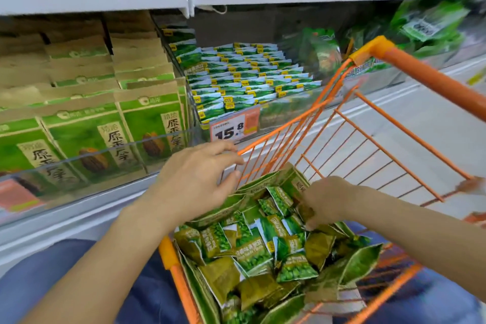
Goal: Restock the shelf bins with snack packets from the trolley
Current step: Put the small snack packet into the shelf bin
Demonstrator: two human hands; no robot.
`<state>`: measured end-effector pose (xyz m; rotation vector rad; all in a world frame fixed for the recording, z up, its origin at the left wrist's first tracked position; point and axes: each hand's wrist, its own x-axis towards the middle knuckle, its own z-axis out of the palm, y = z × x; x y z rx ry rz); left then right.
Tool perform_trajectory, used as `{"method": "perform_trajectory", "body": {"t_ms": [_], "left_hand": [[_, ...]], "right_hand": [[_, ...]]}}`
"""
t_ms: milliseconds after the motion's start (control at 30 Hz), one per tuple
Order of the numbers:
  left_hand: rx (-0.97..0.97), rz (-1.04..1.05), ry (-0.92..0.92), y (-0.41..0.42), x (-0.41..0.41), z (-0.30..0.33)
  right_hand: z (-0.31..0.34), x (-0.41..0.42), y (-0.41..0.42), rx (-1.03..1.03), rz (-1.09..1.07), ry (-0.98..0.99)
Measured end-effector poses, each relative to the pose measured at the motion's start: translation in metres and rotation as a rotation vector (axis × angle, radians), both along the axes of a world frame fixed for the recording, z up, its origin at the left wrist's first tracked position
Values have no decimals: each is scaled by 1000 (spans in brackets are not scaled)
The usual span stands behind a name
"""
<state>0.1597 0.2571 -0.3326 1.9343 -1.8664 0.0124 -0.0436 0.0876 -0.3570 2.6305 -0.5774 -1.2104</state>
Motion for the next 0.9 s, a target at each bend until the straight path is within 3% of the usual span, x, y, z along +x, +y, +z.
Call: {"method": "perform_trajectory", "body": {"t_ms": [100, 167, 267, 367, 500, 567, 633, 733, 767, 900], "left_hand": [[-22, -7, 10, -1, -1, 1], [-30, -13, 11, -1, -2, -1], [-71, -12, 35, -2, -1, 1], [-168, -3, 90, 1, 1, 6], [-195, -140, 52, 6, -7, 12], [-248, -103, 9, 5, -9, 8], [-359, 19, 168, 5, -9, 11], [-331, 90, 836, 4, -2, 15], [-282, 55, 983, 4, 1, 17], [-199, -2, 1026, 3, 4, 18]], "right_hand": [[-11, -9, 1, 82, -40, 148], [-11, -8, 2, 80, -19, 109], [15, 6, -4, 223, -111, -270], [54, 24, 3, 724, -560, -705], [84, 41, 26, 1119, -849, -954], [91, 46, 32, 1277, -978, -995], [94, 51, 38, 1358, -1036, -1057], [89, 57, 42, 1155, -953, -1337], [85, 58, 43, 1080, -891, -1415], [78, 69, 51, 1017, -632, -1423]]}}
